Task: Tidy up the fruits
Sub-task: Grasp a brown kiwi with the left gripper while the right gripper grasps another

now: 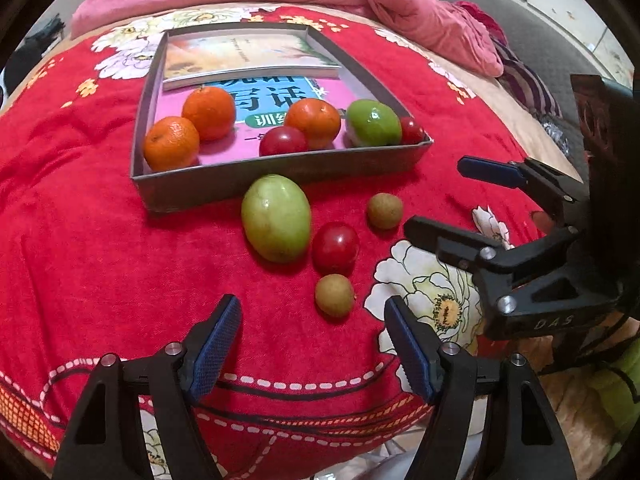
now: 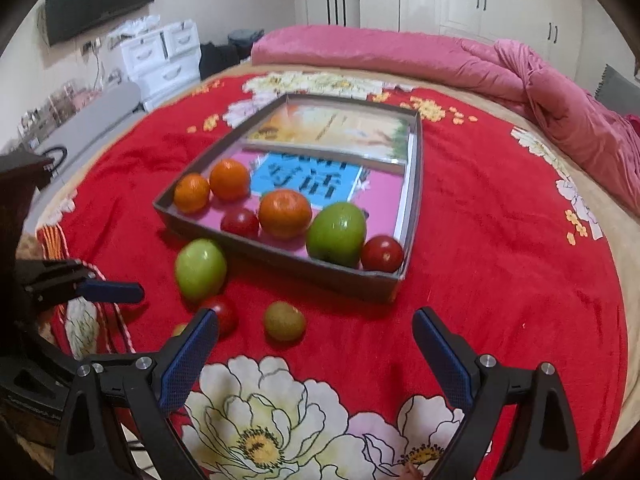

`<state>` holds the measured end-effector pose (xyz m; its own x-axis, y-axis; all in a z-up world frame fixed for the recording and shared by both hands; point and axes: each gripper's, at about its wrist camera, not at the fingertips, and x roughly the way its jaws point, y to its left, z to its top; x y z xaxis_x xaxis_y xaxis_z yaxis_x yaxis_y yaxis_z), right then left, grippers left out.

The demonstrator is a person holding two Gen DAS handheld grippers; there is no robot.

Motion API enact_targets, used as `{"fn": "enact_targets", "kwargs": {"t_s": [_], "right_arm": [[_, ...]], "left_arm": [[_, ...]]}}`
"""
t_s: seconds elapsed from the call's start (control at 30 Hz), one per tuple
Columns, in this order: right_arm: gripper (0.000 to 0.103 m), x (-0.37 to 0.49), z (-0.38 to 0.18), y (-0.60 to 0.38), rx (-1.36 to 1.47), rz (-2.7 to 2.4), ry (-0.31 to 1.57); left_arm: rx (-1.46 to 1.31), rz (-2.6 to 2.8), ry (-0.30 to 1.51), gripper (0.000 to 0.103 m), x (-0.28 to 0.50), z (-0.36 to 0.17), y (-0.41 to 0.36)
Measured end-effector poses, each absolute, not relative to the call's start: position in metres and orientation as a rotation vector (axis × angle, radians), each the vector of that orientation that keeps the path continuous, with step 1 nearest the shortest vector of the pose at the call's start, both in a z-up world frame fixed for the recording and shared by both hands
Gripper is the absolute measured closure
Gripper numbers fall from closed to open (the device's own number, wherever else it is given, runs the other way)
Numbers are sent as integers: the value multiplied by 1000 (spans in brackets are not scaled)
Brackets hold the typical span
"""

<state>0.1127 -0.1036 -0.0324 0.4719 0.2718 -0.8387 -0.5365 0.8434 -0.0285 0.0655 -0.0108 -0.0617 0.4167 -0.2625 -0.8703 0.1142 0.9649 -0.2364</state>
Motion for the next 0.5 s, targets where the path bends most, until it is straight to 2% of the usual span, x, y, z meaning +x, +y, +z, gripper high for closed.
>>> {"fn": "enact_targets", "kwargs": {"t_s": [0.13, 0.23, 0.3, 0.43, 0.5], "right_arm": [[7, 113, -41, -99, -352, 512, 972], [17, 115, -47, -96, -376, 522, 985], [28, 116, -52, -94, -383, 536, 999], [37, 117, -58, -88, -413, 553, 1005], [47, 117, -61, -84, -428, 566, 1007]], "left_arm": [[-144, -264, 1130, 38, 67, -65, -16], [-150, -280, 1136, 40, 69, -67, -17], [-152, -284, 1136, 41, 70, -68, -17], [-162, -294, 1142, 47, 72, -70, -18], [-169, -294, 1146, 48, 74, -71, -17]]}}
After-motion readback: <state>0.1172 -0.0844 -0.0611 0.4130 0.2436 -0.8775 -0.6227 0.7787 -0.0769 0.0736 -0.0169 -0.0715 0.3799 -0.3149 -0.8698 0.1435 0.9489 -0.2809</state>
